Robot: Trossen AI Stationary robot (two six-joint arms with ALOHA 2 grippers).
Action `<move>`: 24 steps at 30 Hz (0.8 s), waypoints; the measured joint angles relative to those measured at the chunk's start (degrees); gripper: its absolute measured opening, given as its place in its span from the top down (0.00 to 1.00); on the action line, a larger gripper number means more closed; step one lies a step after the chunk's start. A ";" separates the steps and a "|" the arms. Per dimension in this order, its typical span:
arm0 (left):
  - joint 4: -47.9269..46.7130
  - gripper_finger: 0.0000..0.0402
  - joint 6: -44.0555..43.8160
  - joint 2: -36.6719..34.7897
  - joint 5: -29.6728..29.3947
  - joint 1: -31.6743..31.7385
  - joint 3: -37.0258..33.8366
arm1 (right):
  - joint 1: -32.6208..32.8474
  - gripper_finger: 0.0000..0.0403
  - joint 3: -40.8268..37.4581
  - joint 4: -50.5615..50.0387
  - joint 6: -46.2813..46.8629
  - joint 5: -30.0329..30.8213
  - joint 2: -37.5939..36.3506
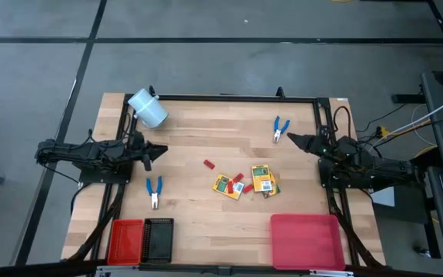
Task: Pick & Place School Supplies
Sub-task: Put the yellow crayon box into the red basket
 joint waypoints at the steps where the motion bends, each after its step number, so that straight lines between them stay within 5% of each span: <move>1: 0.05 0.85 0.04 0.02 -2.13 0.00 -0.02 | 0.00 0.64 0.00 0.04 0.45 2.00 0.00; 4: 1.54 0.85 -5.70 0.04 -6.69 0.01 -0.02 | 0.00 0.64 0.00 0.39 3.99 7.35 0.10; 7: 2.68 0.85 -13.85 0.09 -4.94 0.00 -0.07 | -0.02 0.64 0.00 0.37 8.87 7.22 0.33; 12: 4.05 0.85 -14.97 0.37 -4.70 0.00 -0.06 | 1.40 0.64 0.00 2.14 14.18 5.50 0.53; 16: 14.27 0.85 -9.29 0.35 2.23 0.02 -0.07 | 3.29 0.64 0.00 11.81 8.84 5.54 2.12; 19: 20.19 0.85 -5.68 0.35 8.06 -0.02 -0.04 | 4.63 0.64 0.04 21.12 4.14 2.50 4.52; 24: 26.69 0.85 -12.18 0.72 7.22 0.13 0.00 | 6.62 0.64 1.52 26.75 5.67 -4.80 9.98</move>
